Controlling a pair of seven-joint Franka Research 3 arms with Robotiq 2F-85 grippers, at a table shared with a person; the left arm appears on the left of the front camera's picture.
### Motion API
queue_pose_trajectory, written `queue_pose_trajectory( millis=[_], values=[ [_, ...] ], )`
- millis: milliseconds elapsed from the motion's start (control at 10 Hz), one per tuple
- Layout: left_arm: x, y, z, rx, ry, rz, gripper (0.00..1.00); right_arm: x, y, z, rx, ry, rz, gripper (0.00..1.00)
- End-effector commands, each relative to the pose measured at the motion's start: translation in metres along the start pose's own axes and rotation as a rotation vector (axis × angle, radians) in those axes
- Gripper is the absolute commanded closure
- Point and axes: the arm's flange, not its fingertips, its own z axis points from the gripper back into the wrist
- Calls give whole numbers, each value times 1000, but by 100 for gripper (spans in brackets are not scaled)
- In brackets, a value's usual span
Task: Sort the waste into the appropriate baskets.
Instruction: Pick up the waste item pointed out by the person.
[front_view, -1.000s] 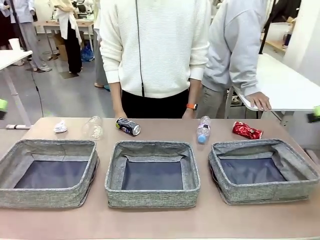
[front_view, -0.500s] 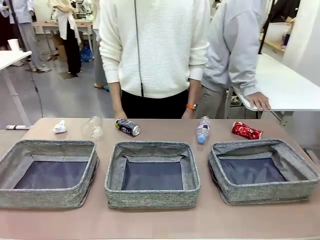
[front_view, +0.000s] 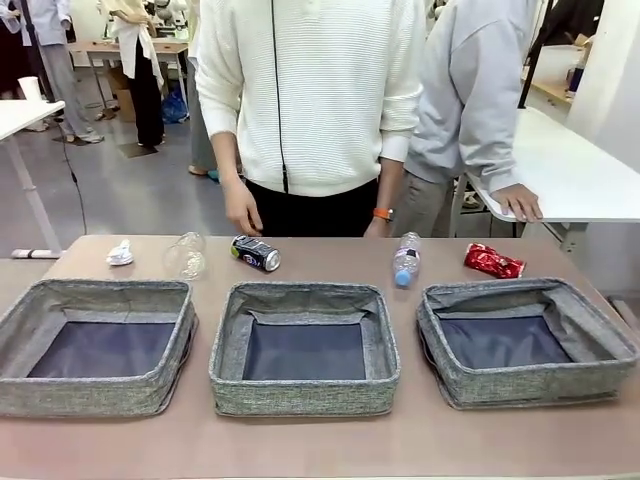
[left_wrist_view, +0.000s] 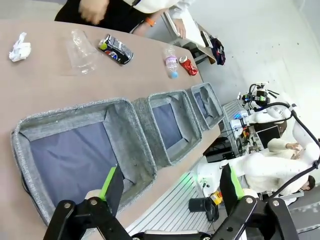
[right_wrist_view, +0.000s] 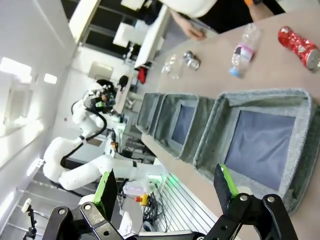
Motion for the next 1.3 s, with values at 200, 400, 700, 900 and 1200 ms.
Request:
queue_pose_trajectory(
  millis=[200,400,700,900,1200],
  values=[
    [2,1,0,-19,-12,-22,0,3,-1,-2,18,-19,28,0],
    [2,1,0,-19,-12,-22,0,3,-1,-2,18,-19,28,0],
    [2,1,0,-19,-12,-22,0,3,-1,-2,18,-19,28,0],
    [2,1,0,-19,-12,-22,0,3,-1,-2,18,-19,28,0],
    [62,5,-51,704,36,-45,0,3,-1,-2,18,-19,28,0]
  ],
)
